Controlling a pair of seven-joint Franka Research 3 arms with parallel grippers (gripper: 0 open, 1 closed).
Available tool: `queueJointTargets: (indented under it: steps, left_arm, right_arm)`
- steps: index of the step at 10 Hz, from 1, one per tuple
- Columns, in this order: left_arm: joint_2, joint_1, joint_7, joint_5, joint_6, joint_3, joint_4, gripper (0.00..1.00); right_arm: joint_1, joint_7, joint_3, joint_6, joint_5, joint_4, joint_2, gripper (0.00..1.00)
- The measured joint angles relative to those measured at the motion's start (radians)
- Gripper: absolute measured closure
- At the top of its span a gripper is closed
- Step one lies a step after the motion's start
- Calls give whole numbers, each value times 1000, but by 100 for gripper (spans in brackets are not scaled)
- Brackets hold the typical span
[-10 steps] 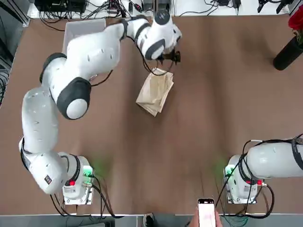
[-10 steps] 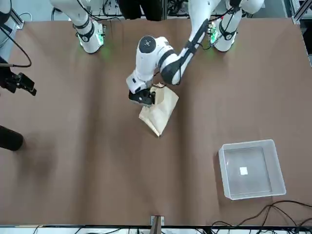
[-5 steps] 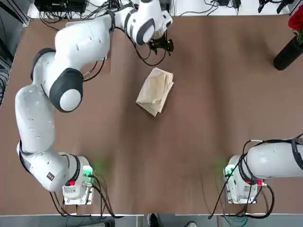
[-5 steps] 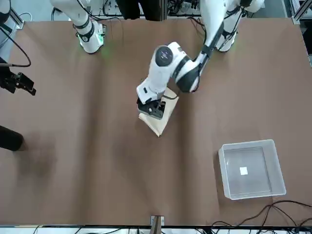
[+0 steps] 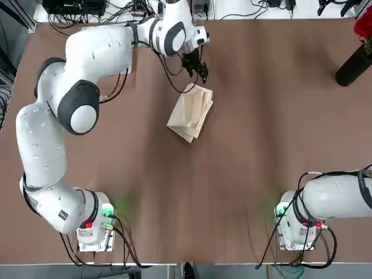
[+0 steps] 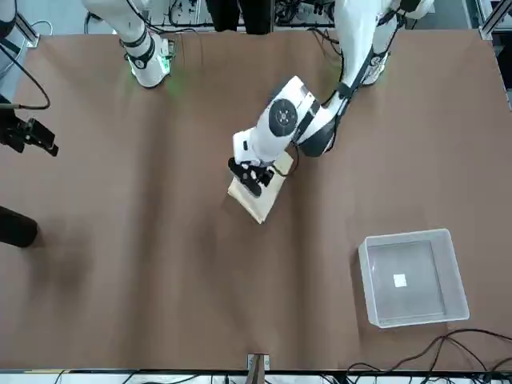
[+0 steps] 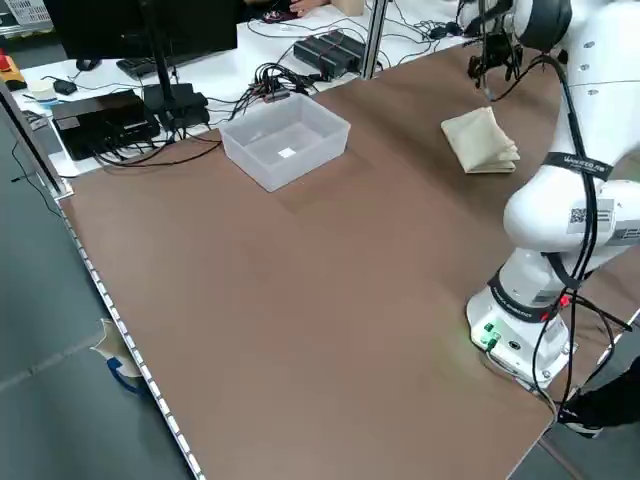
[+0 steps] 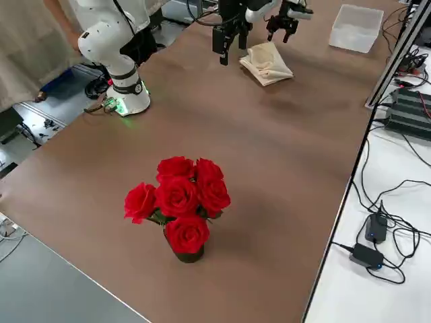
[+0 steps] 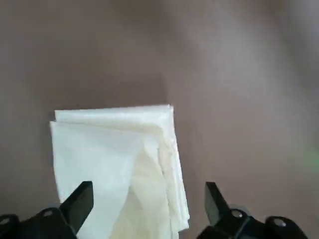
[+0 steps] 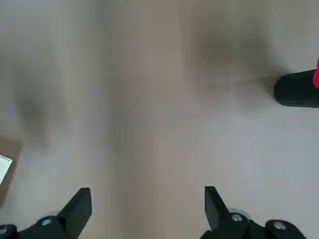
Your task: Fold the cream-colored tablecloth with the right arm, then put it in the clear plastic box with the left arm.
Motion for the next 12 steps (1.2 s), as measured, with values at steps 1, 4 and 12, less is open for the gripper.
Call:
queueJointTargets:
  steps: [1, 4, 12]
  left_arm:
    - [23, 2, 102, -49, 0, 21, -1, 1]
    - [56, 5, 307, -168, 2, 86, 0, 1]
    - [94, 32, 624, -426, -89, 256, 1, 0]
  right_arm:
    - [-8, -11, -1, -10, 0, 0, 0, 0]
    - [-55, -53, -22, -97, 11, 10, -10, 0]
    - [-59, -66, -19, -116, 22, 14, -92, 0]
